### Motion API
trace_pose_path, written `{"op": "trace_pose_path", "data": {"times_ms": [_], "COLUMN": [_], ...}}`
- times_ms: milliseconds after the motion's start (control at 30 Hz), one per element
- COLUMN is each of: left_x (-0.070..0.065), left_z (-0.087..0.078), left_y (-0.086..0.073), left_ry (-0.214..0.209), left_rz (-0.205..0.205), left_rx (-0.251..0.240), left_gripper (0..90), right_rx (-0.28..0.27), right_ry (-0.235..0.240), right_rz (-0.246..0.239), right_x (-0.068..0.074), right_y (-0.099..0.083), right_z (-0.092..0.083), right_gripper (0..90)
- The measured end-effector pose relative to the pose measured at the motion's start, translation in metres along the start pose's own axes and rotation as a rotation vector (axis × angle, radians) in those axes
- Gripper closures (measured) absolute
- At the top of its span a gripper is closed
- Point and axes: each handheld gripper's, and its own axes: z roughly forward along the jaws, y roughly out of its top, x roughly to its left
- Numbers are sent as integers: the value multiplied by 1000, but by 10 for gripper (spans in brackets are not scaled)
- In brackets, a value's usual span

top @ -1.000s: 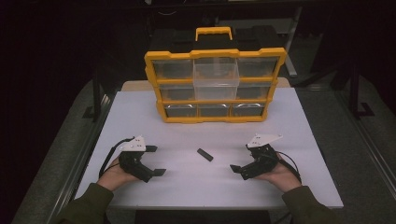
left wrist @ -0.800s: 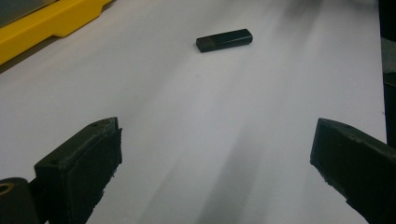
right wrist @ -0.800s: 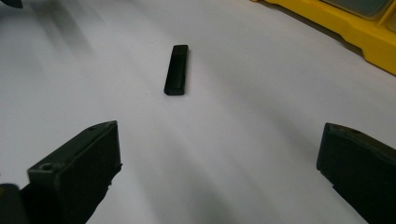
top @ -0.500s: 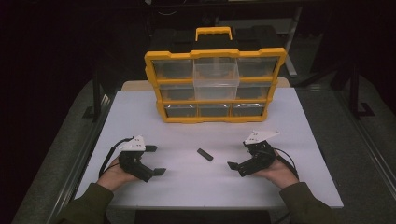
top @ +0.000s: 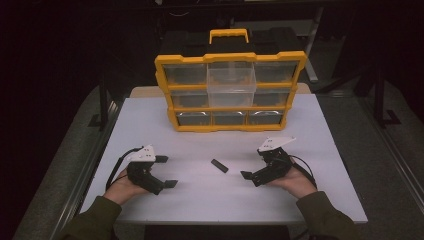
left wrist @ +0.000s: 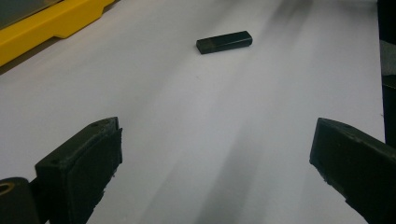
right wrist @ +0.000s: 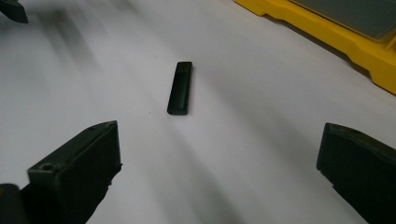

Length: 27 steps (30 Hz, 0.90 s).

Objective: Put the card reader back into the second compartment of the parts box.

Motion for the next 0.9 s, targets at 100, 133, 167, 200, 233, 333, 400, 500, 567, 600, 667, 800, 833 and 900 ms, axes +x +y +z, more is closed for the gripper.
{"op": "trace_pose_path", "data": {"times_ms": [100, 133, 167, 200, 233, 333, 400, 500, 567, 600, 667, 800, 833, 900], "left_x": [0, 0, 0, 0, 0, 0, 0, 0, 0, 0, 0, 0, 0, 0], "left_z": [0, 0, 0, 0, 0, 0, 0, 0, 0, 0, 0, 1, 1, 1], "left_y": [0, 0, 0, 0, 0, 0, 0, 0, 0, 0, 0, 0, 0, 0], "left_ry": [0, 0, 0, -1, 0, 0, 0, -1, -1, -1, -1, -2, -2, -3], "left_rz": [-1, -1, -1, -1, -1, 0, -1, -1, 0, 0, 0, 1, 1, 2], "left_rx": [1, 1, 1, 1, 2, 2, 2, 1, 2, 2, 2, 2, 3, 2], "left_gripper": [19, 19, 19, 19, 19, 19, 19, 19, 19, 19, 19, 19, 19, 19], "right_rx": [-1, 0, 1, 2, 3, 5, 4, 2, 3, 4, 1, 3, 3, 6], "right_ry": [3, 2, 3, 3, 3, 2, 2, 3, 3, 3, 4, 4, 4, 5], "right_rz": [-2, -1, -3, -4, -5, -6, -5, -5, -7, -6, -9, -6, -7, -7], "right_x": [0, 0, 0, 0, 0, 0, -1, -1, -1, -1, -1, -2, -2, -2], "right_y": [2, 2, 2, 3, 3, 5, 6, 7, 8, 9, 10, 11, 11, 12], "right_z": [1, 1, 1, 1, 2, 2, 2, 3, 3, 3, 4, 4, 5, 5], "right_gripper": [0, 0, 0, 0, 0, 0, 0, 0, 0, 0, 0, 0, 0, 0]}}
